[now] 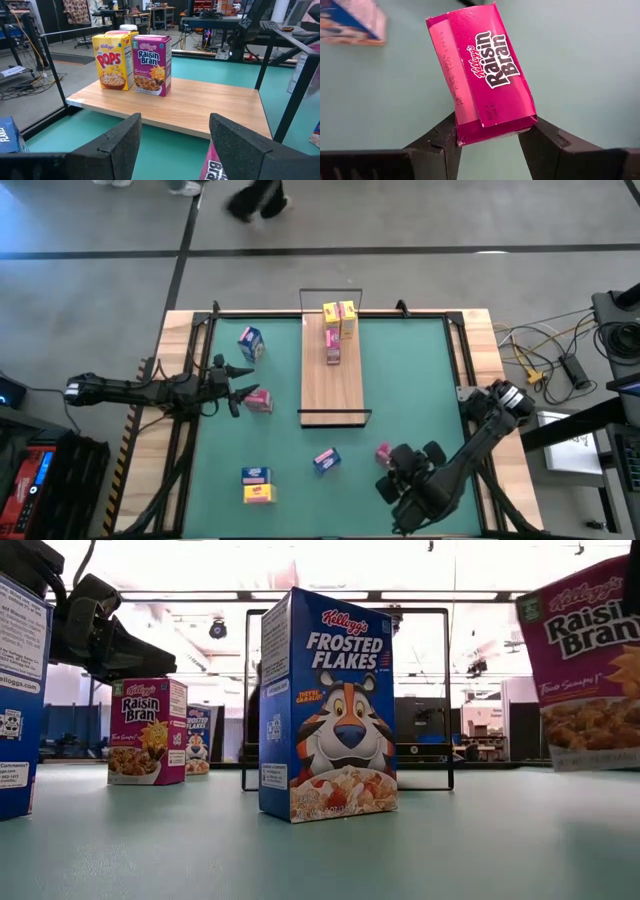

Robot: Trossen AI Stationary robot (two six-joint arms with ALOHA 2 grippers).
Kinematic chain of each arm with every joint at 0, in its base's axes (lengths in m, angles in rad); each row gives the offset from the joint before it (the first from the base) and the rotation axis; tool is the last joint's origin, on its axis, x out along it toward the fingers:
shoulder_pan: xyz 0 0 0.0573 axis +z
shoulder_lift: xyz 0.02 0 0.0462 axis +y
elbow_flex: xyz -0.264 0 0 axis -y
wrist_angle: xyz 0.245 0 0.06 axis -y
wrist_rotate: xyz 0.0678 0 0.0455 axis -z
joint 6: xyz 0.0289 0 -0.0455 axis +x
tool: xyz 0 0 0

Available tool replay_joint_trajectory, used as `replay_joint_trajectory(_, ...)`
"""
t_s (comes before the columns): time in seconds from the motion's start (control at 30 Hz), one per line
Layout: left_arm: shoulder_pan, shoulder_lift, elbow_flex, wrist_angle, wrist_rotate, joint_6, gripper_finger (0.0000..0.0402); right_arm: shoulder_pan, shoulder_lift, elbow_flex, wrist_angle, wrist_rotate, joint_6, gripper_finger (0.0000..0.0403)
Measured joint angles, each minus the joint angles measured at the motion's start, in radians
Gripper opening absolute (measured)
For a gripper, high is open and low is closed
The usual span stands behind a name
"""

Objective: Stack cereal on shelf
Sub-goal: Put the bottom purple cereal box on the shelf aligned with the other purple cereal box

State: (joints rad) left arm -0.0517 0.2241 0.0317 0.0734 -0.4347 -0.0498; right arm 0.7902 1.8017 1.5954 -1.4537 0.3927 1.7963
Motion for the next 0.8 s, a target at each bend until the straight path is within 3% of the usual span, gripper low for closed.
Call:
replay_joint_trajectory(0.33,0.000,0.000,0.000,0.000,0.000,0.000,0.0218,0.006,-0.103,-0.160,-0.042,-0.001,0.124,0.0159)
replay_joint_trajectory(0.57,0.000,0.001,0.000,-0.001,0.000,0.000,0.0218,0.002,-0.298,-0.351,0.018,-0.008,0.230,0.0159)
replay_joint_trajectory(0.8,0.000,0.001,0.000,0.000,0.000,0.000,0.0218,-0.076,-0.494,-0.522,0.021,0.027,0.323,0.0159)
